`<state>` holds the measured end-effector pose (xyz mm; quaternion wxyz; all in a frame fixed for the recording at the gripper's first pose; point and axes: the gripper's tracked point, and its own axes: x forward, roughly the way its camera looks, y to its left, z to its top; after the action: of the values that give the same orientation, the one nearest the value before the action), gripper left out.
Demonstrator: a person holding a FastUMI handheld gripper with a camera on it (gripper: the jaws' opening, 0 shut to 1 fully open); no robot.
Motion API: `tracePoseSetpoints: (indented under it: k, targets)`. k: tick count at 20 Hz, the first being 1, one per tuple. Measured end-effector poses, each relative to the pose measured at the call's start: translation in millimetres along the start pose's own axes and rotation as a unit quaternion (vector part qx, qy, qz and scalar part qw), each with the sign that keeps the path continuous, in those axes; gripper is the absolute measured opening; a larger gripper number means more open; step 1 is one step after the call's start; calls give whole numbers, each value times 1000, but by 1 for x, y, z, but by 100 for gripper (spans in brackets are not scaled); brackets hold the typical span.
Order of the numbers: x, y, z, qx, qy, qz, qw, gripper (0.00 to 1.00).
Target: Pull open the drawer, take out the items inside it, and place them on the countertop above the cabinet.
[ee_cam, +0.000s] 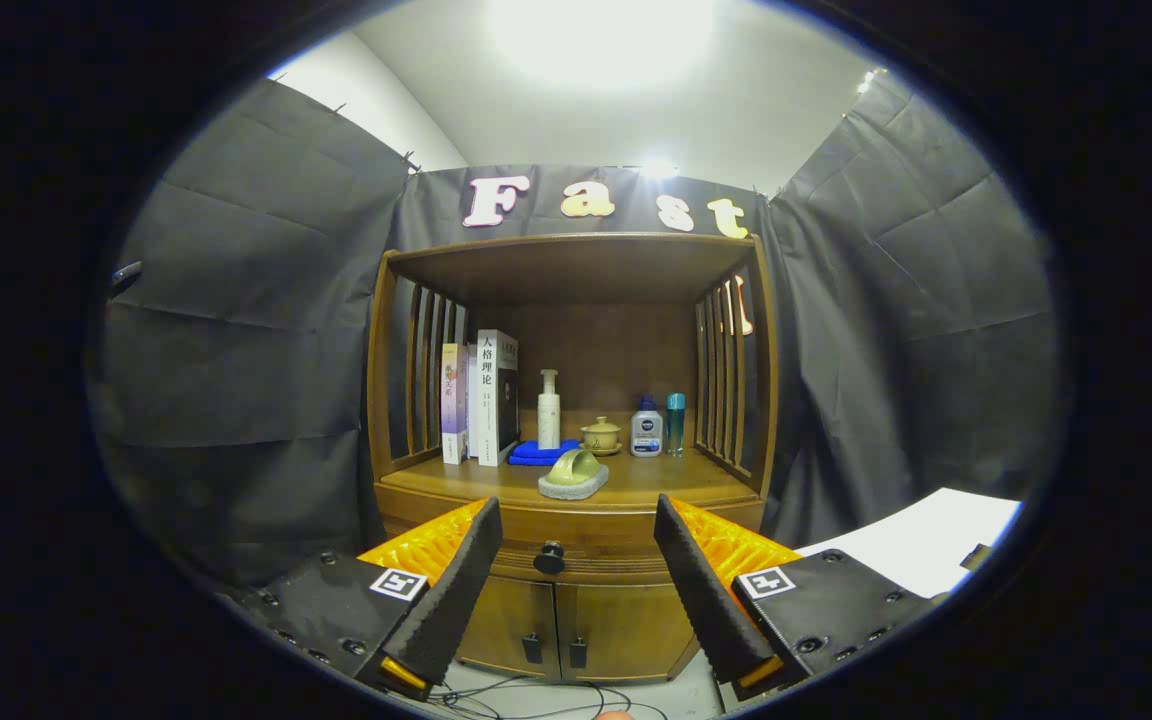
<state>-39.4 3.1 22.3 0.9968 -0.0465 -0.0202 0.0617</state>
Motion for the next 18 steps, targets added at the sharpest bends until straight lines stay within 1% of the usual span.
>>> tracePoseSetpoints:
  k: [5, 18]
  targets:
    - [-3, -2, -4, -1, 4, -3, 1000, 97]
    - [2, 11, -16, 5, 18, 11, 1000, 97]
